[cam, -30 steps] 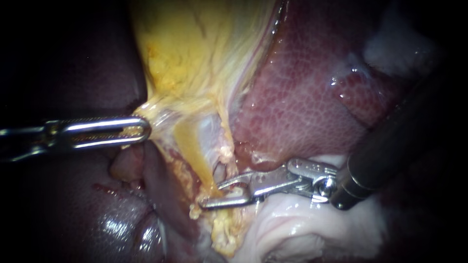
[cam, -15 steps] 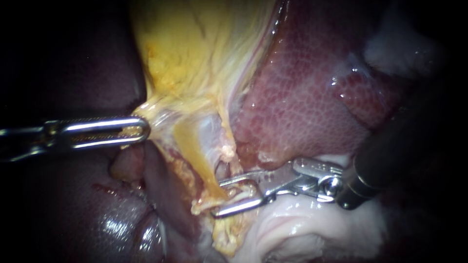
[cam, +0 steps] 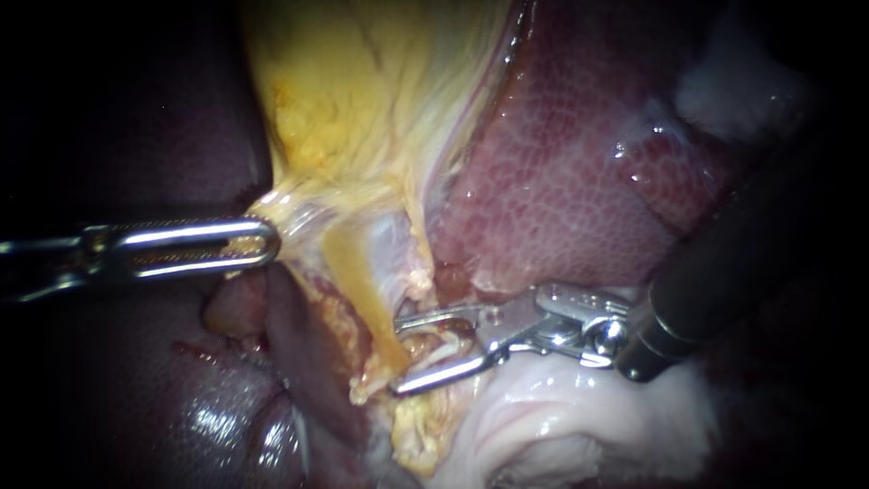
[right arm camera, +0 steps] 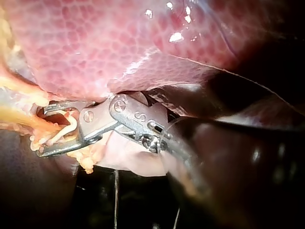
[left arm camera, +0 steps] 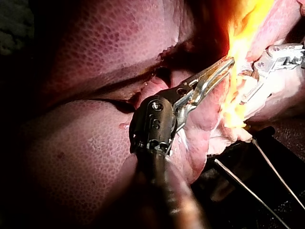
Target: Clipping second clip left tube
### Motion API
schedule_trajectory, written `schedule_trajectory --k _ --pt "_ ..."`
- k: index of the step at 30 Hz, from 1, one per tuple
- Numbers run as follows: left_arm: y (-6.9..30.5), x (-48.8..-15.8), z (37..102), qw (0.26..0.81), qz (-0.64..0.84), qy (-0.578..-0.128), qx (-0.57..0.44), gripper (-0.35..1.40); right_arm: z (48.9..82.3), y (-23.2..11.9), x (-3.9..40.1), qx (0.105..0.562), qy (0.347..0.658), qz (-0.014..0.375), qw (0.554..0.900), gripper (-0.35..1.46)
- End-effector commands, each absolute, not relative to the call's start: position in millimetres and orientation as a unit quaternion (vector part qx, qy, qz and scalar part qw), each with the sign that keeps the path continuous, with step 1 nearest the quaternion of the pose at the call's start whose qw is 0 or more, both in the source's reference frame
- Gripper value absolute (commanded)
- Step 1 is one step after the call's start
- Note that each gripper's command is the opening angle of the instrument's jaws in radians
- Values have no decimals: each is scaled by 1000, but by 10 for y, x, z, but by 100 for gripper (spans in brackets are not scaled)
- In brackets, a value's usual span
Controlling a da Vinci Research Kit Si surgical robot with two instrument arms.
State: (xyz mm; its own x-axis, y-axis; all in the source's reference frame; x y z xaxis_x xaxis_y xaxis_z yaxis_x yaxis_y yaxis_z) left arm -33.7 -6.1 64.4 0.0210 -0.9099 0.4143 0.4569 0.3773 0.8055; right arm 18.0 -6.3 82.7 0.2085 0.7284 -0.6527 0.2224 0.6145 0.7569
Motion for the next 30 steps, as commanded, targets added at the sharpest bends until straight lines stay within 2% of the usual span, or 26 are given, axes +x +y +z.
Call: schedule_trajectory --k 1,11,21,30 --pt "-61 -337 644 675 -506 -483 234 -35 826 -65 181 399 603 192 664 54" --pt "-59 -333 649 675 -505 -483 235 -35 801 -78 178 435 616 186 630 53" --pt "-55 -329 658 677 -504 -481 237 -35 790 -86 182 455 618 178 615 52" --pt "-56 -335 658 677 -505 -481 235 -35 802 -98 203 457 616 176 616 52"
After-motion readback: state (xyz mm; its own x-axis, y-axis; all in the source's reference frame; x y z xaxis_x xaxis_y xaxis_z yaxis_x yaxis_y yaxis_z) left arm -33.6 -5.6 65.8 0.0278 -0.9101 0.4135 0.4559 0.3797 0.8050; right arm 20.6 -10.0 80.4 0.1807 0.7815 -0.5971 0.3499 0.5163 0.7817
